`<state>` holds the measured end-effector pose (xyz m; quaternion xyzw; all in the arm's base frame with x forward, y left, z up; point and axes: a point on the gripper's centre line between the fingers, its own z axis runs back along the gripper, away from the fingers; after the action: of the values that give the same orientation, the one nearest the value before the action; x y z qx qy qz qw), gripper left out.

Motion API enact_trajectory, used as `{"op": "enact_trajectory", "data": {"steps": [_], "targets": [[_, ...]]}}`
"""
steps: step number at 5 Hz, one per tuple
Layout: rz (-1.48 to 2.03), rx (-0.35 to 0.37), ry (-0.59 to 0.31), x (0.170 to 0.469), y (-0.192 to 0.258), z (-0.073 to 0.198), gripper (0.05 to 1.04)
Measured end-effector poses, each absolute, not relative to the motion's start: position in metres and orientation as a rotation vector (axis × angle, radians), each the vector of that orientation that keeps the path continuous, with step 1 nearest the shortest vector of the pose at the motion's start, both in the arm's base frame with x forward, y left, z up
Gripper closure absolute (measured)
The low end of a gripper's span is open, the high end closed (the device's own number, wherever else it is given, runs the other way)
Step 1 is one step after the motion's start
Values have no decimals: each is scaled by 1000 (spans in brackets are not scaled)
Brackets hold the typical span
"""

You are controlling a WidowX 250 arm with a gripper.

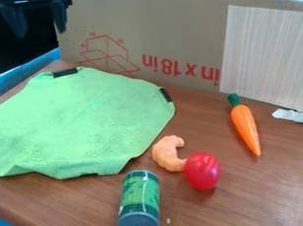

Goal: Fold the cloth from top left to bottom right

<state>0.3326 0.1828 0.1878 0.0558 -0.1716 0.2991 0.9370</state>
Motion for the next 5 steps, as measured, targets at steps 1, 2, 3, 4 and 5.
{"op": "enact_trajectory", "data": {"steps": [1,2,3,4,5], "targets": [[611,107,-314,334,183,174,83],[621,102,-298,344,189,163,82],[638,101,-298,358,202,161,82],[653,102,-290,373,217,159,82],[630,119,-285,387,232,153,82]]}}
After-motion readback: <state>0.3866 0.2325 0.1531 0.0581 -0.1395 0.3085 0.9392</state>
